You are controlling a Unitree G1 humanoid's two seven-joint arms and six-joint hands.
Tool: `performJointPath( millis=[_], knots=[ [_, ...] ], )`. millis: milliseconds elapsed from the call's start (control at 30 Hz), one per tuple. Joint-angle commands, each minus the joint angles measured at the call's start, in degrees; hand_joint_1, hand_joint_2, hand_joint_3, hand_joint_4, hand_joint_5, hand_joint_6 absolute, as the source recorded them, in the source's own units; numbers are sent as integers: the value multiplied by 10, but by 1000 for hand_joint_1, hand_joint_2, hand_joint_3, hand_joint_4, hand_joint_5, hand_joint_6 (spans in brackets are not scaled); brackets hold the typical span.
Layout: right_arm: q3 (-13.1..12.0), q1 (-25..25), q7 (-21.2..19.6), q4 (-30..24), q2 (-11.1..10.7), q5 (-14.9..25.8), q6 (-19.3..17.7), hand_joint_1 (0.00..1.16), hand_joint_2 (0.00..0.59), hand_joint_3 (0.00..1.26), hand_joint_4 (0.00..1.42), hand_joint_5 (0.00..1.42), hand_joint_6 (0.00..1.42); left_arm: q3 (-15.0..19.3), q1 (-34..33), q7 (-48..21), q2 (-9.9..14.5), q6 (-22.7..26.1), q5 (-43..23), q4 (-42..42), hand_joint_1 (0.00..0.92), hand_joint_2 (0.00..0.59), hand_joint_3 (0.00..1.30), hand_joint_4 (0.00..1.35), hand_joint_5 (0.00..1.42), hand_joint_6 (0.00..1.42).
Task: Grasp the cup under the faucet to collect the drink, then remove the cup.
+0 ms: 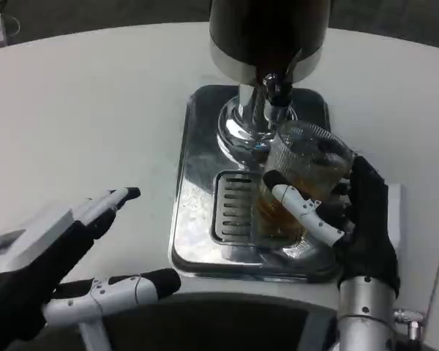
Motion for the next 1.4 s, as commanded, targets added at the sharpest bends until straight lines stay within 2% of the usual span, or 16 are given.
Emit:
performJointPath(
  millis=[33, 233, 500, 733, 1100, 1400],
  knots=[
    [-5, 46, 4, -36, 12, 0, -13, 887, 235, 882, 1089, 1255, 1345, -12, -9, 1, 6, -1, 10, 8, 0, 22, 58, 0, 2, 140],
    [-16, 73, 14, -77, -1, 4, -22, 895, 225, 916, 1111, 1287, 1385, -21, -22, 3, 5, -1, 11, 15, 0, 22, 58, 0, 2, 140],
    [-29, 101, 36, -120, -11, 6, -35, 896, 225, 939, 1140, 1327, 1410, -29, -34, 4, 3, -3, 10, 23, 0, 22, 58, 0, 2, 140],
    [-37, 139, 59, -177, -16, 8, -49, 896, 225, 960, 1167, 1352, 1424, -50, -53, 4, 0, 14, 19, 15, 0, 22, 58, 0, 2, 140],
    [-35, 228, 113, -264, -29, 10, -71, 896, 225, 968, 1169, 1358, 1424, -76, -80, 6, -7, 20, 29, 27, 0, 21, 59, 0, 2, 140],
    [-28, 320, 170, -338, -55, 16, -117, 896, 225, 970, 1183, 1369, 1424, -92, -82, 14, -11, 4, 30, 28, 0, 21, 59, 0, 2, 140]
  ],
)
